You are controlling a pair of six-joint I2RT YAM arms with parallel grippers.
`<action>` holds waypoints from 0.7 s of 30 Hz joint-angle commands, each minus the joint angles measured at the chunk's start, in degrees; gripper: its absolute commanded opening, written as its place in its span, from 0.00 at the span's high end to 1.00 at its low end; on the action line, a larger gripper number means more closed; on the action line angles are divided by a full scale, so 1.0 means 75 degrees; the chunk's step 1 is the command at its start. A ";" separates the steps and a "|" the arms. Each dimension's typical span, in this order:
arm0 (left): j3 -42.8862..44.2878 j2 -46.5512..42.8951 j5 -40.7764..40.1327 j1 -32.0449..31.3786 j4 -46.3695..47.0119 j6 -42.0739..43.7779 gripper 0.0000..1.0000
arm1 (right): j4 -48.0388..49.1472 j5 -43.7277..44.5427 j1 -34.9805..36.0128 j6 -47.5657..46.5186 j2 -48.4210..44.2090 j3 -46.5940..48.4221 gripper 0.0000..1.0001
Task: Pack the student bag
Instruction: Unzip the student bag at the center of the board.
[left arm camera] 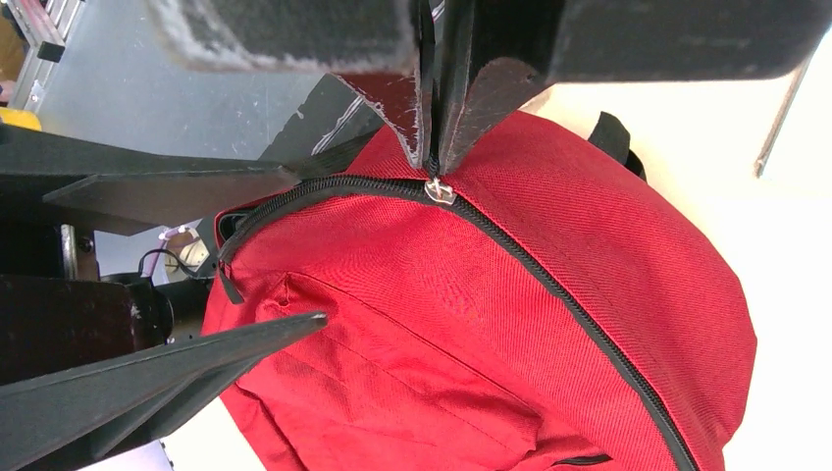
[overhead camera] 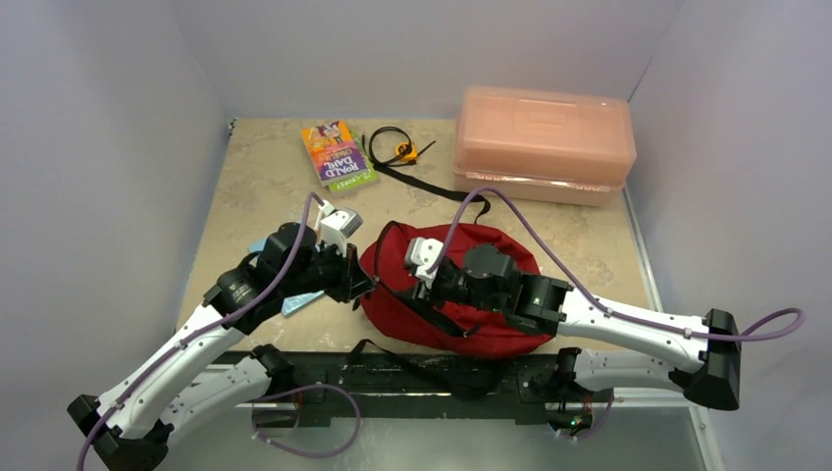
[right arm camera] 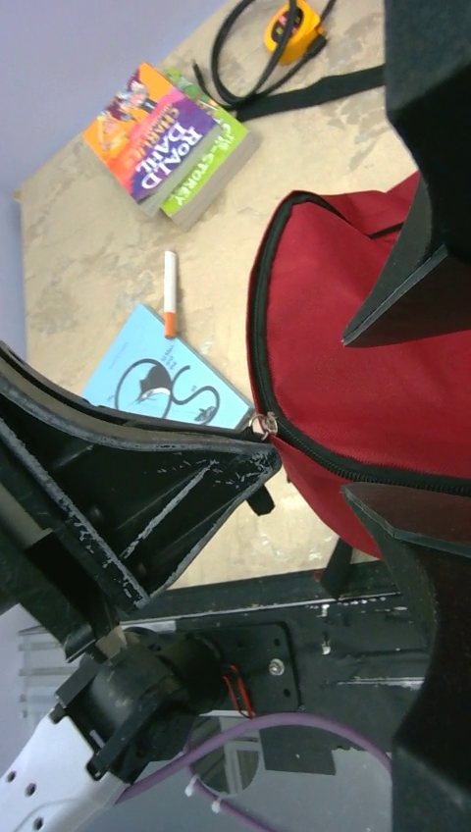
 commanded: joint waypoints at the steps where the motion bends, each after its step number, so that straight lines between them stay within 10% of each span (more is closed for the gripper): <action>1: 0.0298 -0.0021 0.0158 -0.0065 0.0435 -0.0075 1.00 | -0.0970 0.0388 0.0258 0.0184 0.0253 0.0600 0.43; 4: 0.0333 -0.0026 0.0145 -0.0088 0.0394 -0.0044 1.00 | -0.1117 0.0561 0.0303 0.1858 0.0368 0.0636 0.42; 21: 0.0397 0.0015 -0.0043 -0.0228 0.0169 0.0071 1.00 | -0.2042 0.3182 0.0662 0.1710 0.0447 0.0684 0.53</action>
